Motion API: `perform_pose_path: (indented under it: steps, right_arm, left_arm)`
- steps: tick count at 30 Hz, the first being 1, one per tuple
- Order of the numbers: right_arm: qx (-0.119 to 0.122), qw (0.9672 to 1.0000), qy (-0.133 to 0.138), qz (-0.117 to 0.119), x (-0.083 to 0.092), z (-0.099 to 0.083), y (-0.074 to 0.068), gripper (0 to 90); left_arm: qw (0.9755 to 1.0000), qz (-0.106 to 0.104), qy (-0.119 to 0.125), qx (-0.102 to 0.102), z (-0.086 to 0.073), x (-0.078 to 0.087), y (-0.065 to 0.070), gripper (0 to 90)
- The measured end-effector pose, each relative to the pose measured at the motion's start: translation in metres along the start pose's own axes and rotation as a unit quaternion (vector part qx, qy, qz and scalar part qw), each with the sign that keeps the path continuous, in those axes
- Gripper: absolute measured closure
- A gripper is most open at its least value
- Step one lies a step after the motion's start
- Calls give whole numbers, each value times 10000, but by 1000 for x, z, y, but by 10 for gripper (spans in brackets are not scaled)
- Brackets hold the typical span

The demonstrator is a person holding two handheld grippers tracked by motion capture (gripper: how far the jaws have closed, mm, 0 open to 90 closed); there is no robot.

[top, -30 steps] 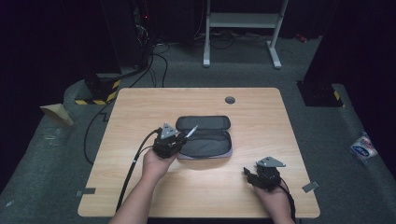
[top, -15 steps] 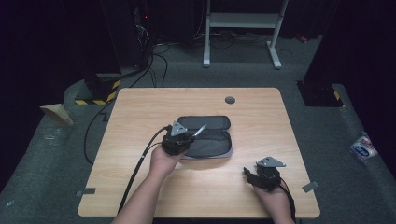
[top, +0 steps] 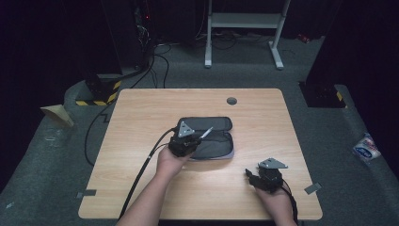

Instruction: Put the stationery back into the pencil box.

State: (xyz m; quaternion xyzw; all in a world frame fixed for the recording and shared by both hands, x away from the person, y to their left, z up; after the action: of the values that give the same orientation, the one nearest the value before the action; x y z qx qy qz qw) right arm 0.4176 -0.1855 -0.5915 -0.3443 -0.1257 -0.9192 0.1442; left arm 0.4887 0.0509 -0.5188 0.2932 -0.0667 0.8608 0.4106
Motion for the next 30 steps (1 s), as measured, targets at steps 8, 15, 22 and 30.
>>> perform_pose_path:
  steps: [8, 15, 22, 30]
  right_arm:
    - [4, 10000, 2, -6, 0, 0, 0, 393]
    - [3, 10000, 1, -7, 0, 0, 0, 393]
    - [4, 10000, 2, -8, 0, 0, 0, 393]
    - [7, 10000, 3, -13, 0, 0, 0, 394]
  left_arm:
    - [9999, -127, -74, 36, -1, -10, 3, 785]
    - [9996, -198, -179, -62, 0, -18, 8, 784]
    - [9995, -236, -209, -46, -1, -21, 10, 788]
    - [9993, -299, -196, -117, 3, -26, 13, 791]
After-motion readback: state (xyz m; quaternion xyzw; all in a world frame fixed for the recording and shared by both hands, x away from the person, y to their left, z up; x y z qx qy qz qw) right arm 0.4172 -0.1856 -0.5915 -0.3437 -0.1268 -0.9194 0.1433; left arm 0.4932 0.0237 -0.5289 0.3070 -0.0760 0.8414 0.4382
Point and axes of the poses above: each handheld gripper's, and its own axes: x roughly backward along the jaws, z roughly out of its top, y roughly to its right, the point moved 10 cm from there along -x, roughly forward along the jaws, and after that the axes turned 10 degrees about -z, right-handed, at the moved point
